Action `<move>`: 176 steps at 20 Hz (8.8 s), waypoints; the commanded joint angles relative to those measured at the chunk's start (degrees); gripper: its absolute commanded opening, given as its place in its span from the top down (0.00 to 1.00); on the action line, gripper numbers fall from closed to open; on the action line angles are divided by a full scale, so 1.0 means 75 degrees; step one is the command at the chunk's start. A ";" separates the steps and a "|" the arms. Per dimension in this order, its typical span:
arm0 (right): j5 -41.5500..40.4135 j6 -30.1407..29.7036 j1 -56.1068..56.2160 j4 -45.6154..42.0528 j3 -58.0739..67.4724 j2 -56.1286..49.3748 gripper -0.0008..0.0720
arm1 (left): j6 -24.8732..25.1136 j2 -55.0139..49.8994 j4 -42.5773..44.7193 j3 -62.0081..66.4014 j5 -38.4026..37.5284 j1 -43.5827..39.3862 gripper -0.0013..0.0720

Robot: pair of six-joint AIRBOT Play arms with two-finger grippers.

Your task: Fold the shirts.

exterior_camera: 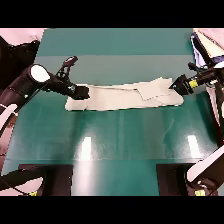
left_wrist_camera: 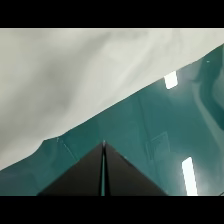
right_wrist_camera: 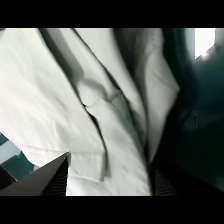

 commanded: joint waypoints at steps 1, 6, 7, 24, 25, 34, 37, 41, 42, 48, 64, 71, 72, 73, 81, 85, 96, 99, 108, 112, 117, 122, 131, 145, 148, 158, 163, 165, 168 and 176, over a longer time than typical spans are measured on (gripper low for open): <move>-0.0178 -0.0085 0.0306 -0.0052 -0.0003 -0.0073 0.28 | -0.0047 -0.0003 -0.0017 0.0009 0.0152 -0.0114 0.95; -0.0119 -0.0589 0.0699 -0.0050 -0.0003 -0.0067 0.92 | -0.0055 -0.0003 -0.0020 0.0009 0.0239 -0.0114 0.95; -0.0087 -0.0691 0.0702 -0.0041 -0.0003 -0.0050 0.96 | -0.0073 -0.0003 -0.0020 0.0009 0.0315 -0.0114 0.95; -0.0478 -0.0047 0.2707 0.1874 0.1017 0.2818 0.97 | -0.0297 -0.3608 -0.0685 0.2629 0.1647 -0.1428 0.95; -0.0463 -0.0012 0.2958 0.1862 0.1274 0.2818 0.97 | -0.0443 -0.3888 -0.0691 0.2806 0.1641 -0.1518 0.95; -0.0857 0.0015 0.4339 0.1853 0.1239 0.2815 0.97 | -0.0440 -0.4328 -0.0647 0.3098 0.1612 -0.1582 0.95; -0.1142 0.0012 0.4523 0.1853 0.1218 0.2806 0.97 | -0.0440 -0.4211 -0.0408 0.3587 0.0901 -0.1373 0.95; -0.1562 0.0009 0.4829 0.1833 0.1218 0.2804 0.97 | -0.0446 -0.3270 0.0804 0.3987 0.0093 -0.0717 0.95; -0.1760 0.0009 0.4951 0.1682 0.1218 0.2804 0.97 | -0.0446 -0.2949 0.1157 0.3995 -0.0087 -0.0487 0.95; -0.2975 0.0012 0.5986 0.1125 0.1236 0.2460 0.97 | -0.0437 -0.0921 0.2617 0.3993 -0.1460 0.1186 0.95; -0.6327 -0.1886 0.8221 0.3637 0.1227 0.0562 0.33 | -0.0385 0.0140 0.2815 0.3990 -0.2524 0.2084 0.95; -0.4179 -0.0647 0.5811 0.1638 -0.1017 0.2247 0.33 | -0.0385 0.0140 0.2480 0.3765 -0.2433 0.2084 0.95; -0.3934 -0.0510 0.5435 0.1667 -0.1352 0.2326 0.33 | -0.0385 0.0140 0.2407 0.3669 -0.2366 0.2084 0.95; -0.3707 -0.0414 0.5103 0.1690 -0.1641 0.2340 0.33 | -0.0385 0.0140 0.2328 0.3579 -0.2276 0.2084 0.95; -0.4430 -0.0254 0.4605 0.2124 -0.3896 0.2256 0.31 | -0.0382 0.0117 0.2011 0.3474 -0.2116 0.2084 0.95; -0.4357 -0.0242 0.5196 0.2398 -0.3194 0.1428 0.31 | -0.0379 0.0117 0.2011 0.3474 -0.2139 0.2084 0.95; -0.4811 -0.0708 0.6420 0.3687 -0.0510 -0.0242 0.96 | -0.0376 0.0117 0.2011 0.3474 -0.2407 0.2084 0.95; -0.4377 -0.0877 0.6140 0.3657 0.0172 -0.0178 0.97 | -0.0376 0.0117 0.2005 0.3474 -0.2463 0.2084 0.95; -0.1894 0.0073 0.2999 0.0047 0.0425 0.2084 0.97 | -0.0385 0.0117 0.1973 0.3474 -0.2553 0.2084 0.95; -0.1521 0.0079 0.0962 -0.0326 0.0425 0.2975 0.97 | -0.0388 0.0117 0.1684 0.3474 -0.2556 0.2084 0.95; -0.1693 0.0076 -0.1533 -0.0315 0.0428 0.3360 0.97 | -0.0391 0.0117 0.1294 0.3474 -0.2690 0.2084 0.95; -0.2489 -0.0379 -0.3133 -0.0251 0.0425 0.3351 0.97 | -0.0446 0.0117 0.1049 0.3474 -0.2961 0.2084 0.95; -0.3899 -0.1813 -0.3789 0.1113 0.0915 0.3351 0.97 | -0.0452 0.0117 0.0973 0.3474 -0.3220 0.2084 0.95; -0.3229 -0.1647 -0.4427 0.0122 0.0731 0.5047 0.97 | -0.0376 0.0117 0.0970 0.3474 -0.3267 0.2084 0.95; -0.2748 -0.0729 -0.4651 -0.1119 0.0207 0.5598 0.97 | -0.0300 0.0117 0.0968 0.3474 -0.3267 0.2084 0.95; -0.1177 0.0877 -0.4954 -0.5712 -0.2792 0.6991 0.92 | 0.0117 0.0117 0.0944 0.3474 -0.3404 0.2084 0.95; -0.1457 0.1090 -0.5680 -0.5467 -0.3631 0.7461 0.26 | 0.0169 0.0117 0.0944 0.3474 -0.3386 0.2084 0.95; -0.1900 0.1236 -0.5735 -0.4182 -0.3518 0.7621 0.26 | 0.0172 0.0117 0.0944 0.3474 -0.3334 0.2084 0.95; -0.2468 0.1236 -0.5231 -0.1801 -0.3311 0.7819 0.26 | 0.0169 0.0117 0.0947 0.3474 -0.3115 0.2084 0.95; -0.2509 0.1230 -0.1384 -0.0667 -0.2774 0.7991 0.41 | 0.0160 0.0117 0.0918 0.3474 -0.3031 0.2084 0.95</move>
